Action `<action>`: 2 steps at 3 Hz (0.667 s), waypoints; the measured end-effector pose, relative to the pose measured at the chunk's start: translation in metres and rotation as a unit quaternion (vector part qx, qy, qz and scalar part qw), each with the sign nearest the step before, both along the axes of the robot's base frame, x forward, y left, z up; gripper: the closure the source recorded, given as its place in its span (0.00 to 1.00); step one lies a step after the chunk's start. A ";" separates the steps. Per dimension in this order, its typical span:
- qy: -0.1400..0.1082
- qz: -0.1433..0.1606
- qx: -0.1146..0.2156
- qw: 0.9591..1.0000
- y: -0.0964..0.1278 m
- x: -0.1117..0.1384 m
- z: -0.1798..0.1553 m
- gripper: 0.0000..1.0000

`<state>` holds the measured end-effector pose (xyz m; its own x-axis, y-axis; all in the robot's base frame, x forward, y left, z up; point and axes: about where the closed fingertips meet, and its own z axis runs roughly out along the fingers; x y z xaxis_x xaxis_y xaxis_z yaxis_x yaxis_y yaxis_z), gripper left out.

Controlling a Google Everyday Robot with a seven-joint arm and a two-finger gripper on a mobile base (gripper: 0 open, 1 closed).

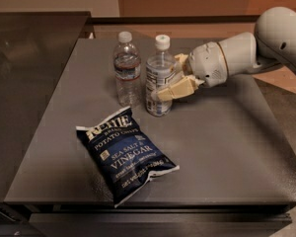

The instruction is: Move blue plastic bottle near water bottle

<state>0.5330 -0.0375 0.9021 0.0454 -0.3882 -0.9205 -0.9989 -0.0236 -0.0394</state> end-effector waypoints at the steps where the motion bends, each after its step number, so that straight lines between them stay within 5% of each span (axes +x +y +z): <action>1: 0.000 0.002 0.000 1.000 0.002 0.000 0.000 0.00; 2: 0.000 0.002 0.000 1.000 0.002 0.000 0.000 0.00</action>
Offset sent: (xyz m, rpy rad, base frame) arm -0.0004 0.0020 -0.0002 0.0005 0.0004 0.0037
